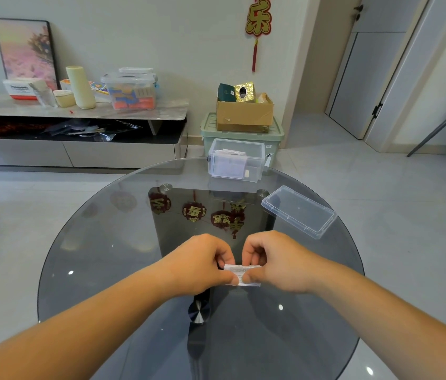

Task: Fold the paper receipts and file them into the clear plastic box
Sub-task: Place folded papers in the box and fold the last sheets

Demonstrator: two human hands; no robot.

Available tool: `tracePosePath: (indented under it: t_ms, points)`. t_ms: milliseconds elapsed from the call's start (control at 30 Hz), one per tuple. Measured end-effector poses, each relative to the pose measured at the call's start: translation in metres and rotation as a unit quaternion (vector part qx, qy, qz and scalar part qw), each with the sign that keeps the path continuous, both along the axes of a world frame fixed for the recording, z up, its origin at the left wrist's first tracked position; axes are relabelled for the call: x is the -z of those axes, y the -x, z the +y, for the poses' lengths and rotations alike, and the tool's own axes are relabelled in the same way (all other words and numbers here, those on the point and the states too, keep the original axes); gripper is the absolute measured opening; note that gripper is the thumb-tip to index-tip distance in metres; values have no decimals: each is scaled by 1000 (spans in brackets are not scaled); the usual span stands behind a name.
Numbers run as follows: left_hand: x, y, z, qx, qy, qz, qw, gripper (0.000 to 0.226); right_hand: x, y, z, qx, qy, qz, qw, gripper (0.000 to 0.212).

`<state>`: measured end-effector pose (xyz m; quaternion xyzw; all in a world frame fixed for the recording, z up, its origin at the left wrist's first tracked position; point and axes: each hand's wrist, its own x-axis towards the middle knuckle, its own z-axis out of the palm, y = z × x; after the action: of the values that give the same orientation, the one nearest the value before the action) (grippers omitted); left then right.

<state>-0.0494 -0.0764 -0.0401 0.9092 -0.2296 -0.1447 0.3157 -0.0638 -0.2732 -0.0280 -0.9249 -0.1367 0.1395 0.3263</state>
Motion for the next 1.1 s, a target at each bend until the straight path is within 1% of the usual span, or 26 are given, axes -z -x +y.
tracePosePath:
  t_ms: [100,200,267,333,467,633,700,733,767,833,900,1000,1100]
  points:
    - [0,0,3,-12,37,11,999,8,3,0,-1,28,-42,1,999,25]
    - [1,-2,4,-23,65,9,998,8,5,-2,-1,31,-64,2,997,17]
    - [1,-3,4,-34,68,-11,997,8,3,-2,-1,25,-59,-10,998,13]
    - [-1,-4,3,-40,61,-41,996,9,1,-2,-2,23,-44,-27,998,12]
    - [-17,-17,-2,-31,36,-103,994,7,-12,-12,-5,18,-23,-80,996,7]
    - [-35,-63,-9,-18,9,-159,987,5,-31,-54,-9,24,15,-132,991,11]
    - [-37,-92,-9,-27,13,-189,982,11,-37,-84,-11,48,30,-161,985,10]
    - [-38,-110,-8,-33,13,-213,976,20,-42,-101,-13,66,23,-179,981,10]
    - [-39,-128,-8,-38,5,-238,970,34,-47,-118,-14,85,9,-197,977,11]
    - [-41,-162,-7,-40,-61,-294,953,65,-59,-150,-18,124,-15,-235,964,13]
    - [-45,-194,-11,-21,-152,-340,928,82,-67,-187,-22,165,-45,-262,950,17]
    - [-48,-231,-23,36,-255,-360,897,89,-69,-239,-23,199,-66,-275,938,20]
    - [-48,-259,-31,90,-330,-337,877,91,-59,-275,-18,202,-36,-268,941,13]
